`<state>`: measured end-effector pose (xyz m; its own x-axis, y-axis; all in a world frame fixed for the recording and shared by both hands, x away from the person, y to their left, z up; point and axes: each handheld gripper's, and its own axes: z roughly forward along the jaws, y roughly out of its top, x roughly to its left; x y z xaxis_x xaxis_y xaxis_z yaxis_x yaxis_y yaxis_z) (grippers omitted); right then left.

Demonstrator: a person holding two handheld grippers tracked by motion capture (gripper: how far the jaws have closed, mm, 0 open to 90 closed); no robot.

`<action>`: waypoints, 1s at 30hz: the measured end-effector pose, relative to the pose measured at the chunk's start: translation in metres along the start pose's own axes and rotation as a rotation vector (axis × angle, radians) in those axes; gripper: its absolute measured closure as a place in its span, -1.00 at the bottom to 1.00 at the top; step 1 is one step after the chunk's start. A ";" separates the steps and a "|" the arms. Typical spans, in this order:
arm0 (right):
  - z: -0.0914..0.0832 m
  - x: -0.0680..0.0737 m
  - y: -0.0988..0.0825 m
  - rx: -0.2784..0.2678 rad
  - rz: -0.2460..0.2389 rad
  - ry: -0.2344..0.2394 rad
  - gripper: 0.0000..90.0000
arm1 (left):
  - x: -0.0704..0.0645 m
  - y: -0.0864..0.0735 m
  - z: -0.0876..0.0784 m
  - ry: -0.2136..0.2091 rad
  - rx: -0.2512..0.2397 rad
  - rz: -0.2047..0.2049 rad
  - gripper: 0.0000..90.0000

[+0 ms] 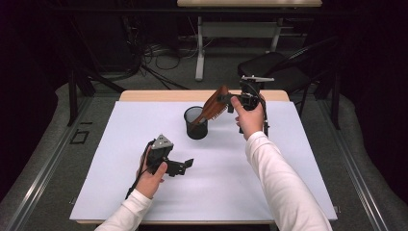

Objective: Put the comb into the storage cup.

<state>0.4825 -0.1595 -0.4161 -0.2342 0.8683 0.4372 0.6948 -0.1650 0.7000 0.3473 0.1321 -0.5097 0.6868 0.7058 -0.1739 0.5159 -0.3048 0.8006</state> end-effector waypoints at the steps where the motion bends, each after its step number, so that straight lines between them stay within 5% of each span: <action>1: -0.001 0.000 0.000 0.008 -0.007 0.002 -1.00 | 0.000 0.000 0.000 0.000 -0.002 -0.002 -0.99; 13: -0.009 0.003 -0.004 0.089 -0.084 -0.020 -1.00 | 0.001 0.000 -0.001 0.002 -0.002 -0.008 -0.99; 30: -0.021 0.000 -0.006 0.108 -0.140 -0.002 -1.00 | 0.005 0.000 -0.002 0.000 0.000 -0.015 -0.99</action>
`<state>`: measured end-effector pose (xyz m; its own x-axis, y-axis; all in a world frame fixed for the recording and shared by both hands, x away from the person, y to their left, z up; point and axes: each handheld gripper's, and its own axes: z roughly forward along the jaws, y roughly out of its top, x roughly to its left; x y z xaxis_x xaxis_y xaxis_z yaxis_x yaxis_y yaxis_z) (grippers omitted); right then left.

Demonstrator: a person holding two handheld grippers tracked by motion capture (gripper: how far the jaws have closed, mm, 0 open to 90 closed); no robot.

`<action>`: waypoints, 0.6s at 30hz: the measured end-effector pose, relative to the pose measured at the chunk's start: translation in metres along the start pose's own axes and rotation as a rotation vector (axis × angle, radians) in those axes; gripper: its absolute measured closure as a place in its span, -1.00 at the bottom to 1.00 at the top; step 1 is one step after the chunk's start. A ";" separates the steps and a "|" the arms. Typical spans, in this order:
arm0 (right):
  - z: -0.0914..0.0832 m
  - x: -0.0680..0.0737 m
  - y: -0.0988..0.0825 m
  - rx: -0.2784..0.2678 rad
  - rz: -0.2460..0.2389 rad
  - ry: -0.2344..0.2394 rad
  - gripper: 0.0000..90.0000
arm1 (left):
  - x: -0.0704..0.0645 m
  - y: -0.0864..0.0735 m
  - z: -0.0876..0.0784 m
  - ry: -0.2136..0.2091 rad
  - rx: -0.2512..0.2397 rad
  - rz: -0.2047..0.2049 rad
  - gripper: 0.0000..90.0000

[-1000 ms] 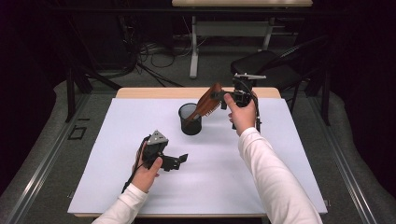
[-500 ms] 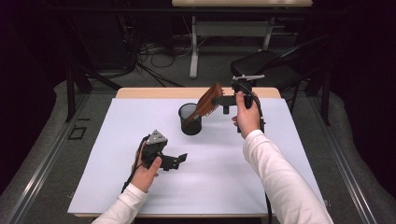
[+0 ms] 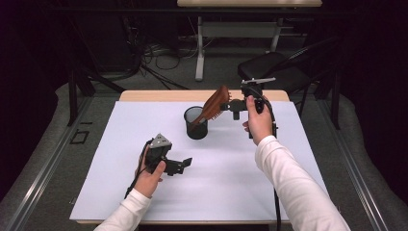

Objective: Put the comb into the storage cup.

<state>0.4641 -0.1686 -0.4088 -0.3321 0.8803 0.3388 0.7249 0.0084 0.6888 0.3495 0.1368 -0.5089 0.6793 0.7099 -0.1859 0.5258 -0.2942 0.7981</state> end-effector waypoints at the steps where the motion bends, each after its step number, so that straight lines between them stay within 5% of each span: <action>1: -0.001 -0.001 0.000 0.000 -0.003 0.002 -1.00 | 0.000 0.000 0.000 0.001 -0.003 -0.003 -0.99; 18: -0.013 -0.007 -0.012 -0.009 -0.027 0.041 -1.00 | 0.005 0.003 -0.006 0.003 -0.012 -0.014 -0.99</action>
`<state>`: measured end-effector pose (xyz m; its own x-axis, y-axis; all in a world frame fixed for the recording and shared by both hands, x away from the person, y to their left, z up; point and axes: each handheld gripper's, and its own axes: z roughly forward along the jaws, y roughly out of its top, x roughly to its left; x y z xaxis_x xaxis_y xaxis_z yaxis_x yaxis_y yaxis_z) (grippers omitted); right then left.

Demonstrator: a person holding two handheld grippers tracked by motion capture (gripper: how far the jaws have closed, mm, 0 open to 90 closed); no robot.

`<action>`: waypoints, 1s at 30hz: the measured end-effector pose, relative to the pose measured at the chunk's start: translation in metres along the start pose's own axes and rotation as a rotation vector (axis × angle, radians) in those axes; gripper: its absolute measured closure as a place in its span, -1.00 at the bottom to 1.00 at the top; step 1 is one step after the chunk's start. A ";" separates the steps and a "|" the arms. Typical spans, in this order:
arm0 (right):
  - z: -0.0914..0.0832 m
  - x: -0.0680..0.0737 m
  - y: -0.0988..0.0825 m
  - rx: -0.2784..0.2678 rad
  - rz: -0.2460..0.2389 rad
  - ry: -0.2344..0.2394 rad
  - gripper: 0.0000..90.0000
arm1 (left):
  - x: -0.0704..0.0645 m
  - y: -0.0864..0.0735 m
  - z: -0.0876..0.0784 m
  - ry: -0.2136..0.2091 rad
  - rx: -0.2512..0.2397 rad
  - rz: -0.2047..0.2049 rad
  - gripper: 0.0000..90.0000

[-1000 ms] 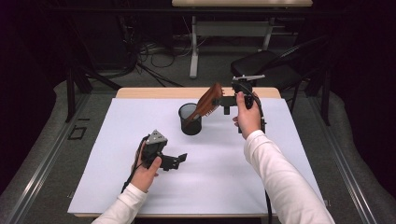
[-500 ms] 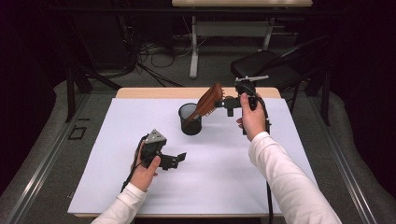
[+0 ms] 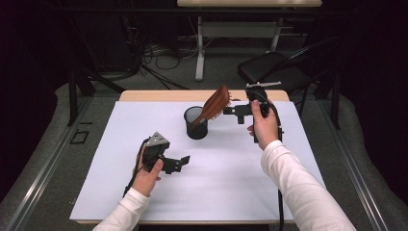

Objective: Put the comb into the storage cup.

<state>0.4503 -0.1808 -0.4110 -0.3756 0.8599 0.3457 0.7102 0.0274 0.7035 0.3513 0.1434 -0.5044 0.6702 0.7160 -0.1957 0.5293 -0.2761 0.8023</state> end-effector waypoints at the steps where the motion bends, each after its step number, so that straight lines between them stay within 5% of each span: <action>1: -0.001 0.000 -0.001 0.000 0.000 0.002 -1.00 | 0.000 0.000 0.000 -0.001 -0.001 -0.001 -0.99; 30: -0.019 -0.001 -0.026 0.026 -0.037 0.048 -1.00 | 0.012 0.005 -0.020 0.014 -0.028 -0.035 -0.99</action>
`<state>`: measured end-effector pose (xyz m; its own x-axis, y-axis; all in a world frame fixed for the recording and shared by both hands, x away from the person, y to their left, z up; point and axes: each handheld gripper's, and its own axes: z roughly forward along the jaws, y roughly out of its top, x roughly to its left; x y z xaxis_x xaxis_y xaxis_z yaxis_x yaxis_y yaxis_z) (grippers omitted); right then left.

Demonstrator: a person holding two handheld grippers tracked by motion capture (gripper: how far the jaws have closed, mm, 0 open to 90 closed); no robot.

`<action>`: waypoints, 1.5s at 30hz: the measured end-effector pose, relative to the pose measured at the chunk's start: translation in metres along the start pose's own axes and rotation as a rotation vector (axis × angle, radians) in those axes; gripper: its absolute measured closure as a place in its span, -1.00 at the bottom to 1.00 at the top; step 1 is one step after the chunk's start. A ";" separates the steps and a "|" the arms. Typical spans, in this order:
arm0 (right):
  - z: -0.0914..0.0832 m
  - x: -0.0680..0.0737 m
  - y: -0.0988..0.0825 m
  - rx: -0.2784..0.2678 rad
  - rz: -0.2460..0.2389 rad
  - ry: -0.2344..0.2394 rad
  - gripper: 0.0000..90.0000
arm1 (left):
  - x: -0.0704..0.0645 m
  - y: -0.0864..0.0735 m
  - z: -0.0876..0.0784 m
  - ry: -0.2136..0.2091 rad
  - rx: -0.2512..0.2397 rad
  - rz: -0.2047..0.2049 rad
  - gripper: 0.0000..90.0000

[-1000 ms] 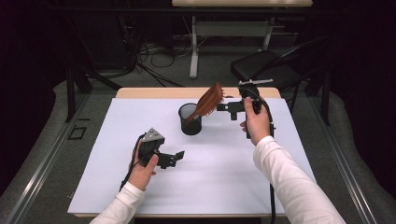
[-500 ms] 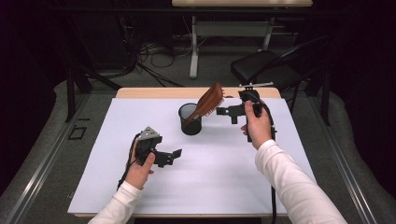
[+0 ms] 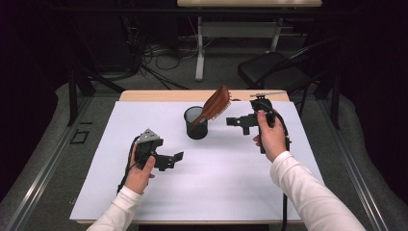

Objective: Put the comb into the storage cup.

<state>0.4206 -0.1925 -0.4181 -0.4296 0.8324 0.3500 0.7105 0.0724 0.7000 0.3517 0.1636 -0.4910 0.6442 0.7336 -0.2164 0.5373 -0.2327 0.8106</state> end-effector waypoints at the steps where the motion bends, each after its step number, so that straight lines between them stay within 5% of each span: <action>1: -0.001 -0.001 -0.002 0.002 -0.002 -0.001 -1.00 | 0.001 0.000 -0.001 0.001 0.000 0.000 -0.99; 20: -0.017 -0.016 -0.050 0.006 0.012 0.049 -0.99 | 0.022 -0.009 -0.031 0.048 0.012 -0.007 -0.99; 30: -0.021 -0.023 -0.085 0.000 -0.036 0.019 -0.99 | 0.032 -0.023 -0.039 0.058 0.007 -0.033 -0.99; 45: -0.019 -0.034 -0.126 -0.013 -0.029 0.010 -0.99 | 0.039 -0.035 -0.045 0.062 -0.023 -0.037 -0.99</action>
<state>0.3351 -0.2400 -0.5062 -0.4558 0.8243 0.3358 0.6905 0.0894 0.7178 0.3338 0.2287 -0.5036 0.5889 0.7797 -0.2129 0.5467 -0.1903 0.8155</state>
